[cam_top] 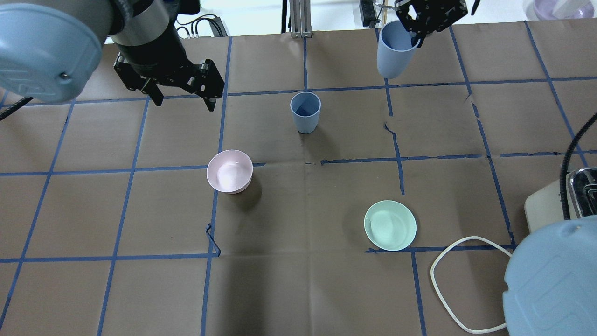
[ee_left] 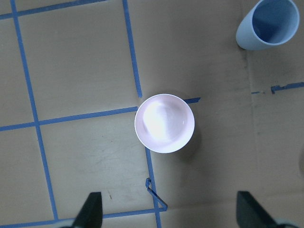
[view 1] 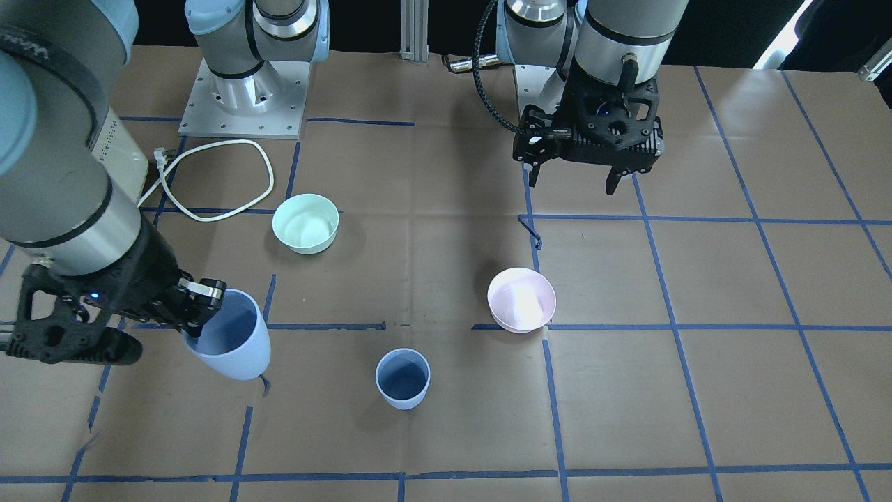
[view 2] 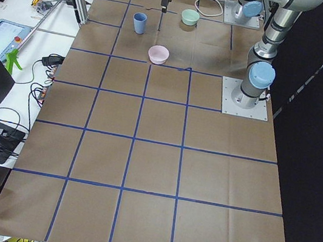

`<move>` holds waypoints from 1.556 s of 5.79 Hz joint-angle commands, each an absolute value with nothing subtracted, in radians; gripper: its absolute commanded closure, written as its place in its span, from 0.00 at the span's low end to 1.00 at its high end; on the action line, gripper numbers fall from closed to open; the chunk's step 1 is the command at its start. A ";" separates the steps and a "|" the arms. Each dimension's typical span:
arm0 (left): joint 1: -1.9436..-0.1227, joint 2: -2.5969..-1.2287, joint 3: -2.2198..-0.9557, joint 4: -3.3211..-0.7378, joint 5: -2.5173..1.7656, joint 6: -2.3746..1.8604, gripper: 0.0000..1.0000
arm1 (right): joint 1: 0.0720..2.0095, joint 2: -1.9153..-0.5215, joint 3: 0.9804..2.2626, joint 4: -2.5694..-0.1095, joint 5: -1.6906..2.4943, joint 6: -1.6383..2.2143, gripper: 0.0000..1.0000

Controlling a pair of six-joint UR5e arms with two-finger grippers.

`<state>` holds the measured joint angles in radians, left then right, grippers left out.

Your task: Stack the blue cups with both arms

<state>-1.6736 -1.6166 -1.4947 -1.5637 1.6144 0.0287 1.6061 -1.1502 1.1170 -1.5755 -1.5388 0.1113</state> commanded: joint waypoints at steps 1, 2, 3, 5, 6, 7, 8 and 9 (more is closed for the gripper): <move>-1.657 -1.606 -1.499 -1.565 1.612 0.032 0.01 | 1.717 -1.085 1.059 -1.585 -1.532 0.239 0.93; -1.655 -1.608 -1.500 -1.565 1.612 0.032 0.01 | 1.768 -1.068 1.054 -1.591 -1.528 0.297 0.93; -1.652 -1.608 -1.500 -1.563 1.612 0.032 0.01 | 1.799 -1.063 1.057 -1.589 -1.526 0.301 0.93; -1.652 -1.608 -1.500 -1.563 1.611 0.032 0.01 | 1.825 -1.049 1.075 -1.589 -1.526 0.301 0.93; -1.652 -1.608 -1.500 -1.563 1.611 0.032 0.01 | 1.827 -1.048 1.100 -1.591 -1.526 0.295 0.93; -1.651 -1.608 -1.500 -1.563 1.611 0.032 0.01 | 1.827 -1.042 1.126 -1.614 -1.528 0.291 0.93; -1.651 -1.608 -1.500 -1.563 1.609 0.034 0.01 | 1.827 -1.042 1.158 -1.664 -1.526 0.296 0.93; -1.651 -1.608 -1.500 -1.562 1.608 0.034 0.01 | 1.827 -1.043 1.182 -1.701 -1.526 0.296 0.93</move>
<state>-1.6507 -1.6076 -1.5002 -1.5626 1.6090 0.0334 1.8269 -1.0429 1.1568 -1.6635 -1.5266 0.2952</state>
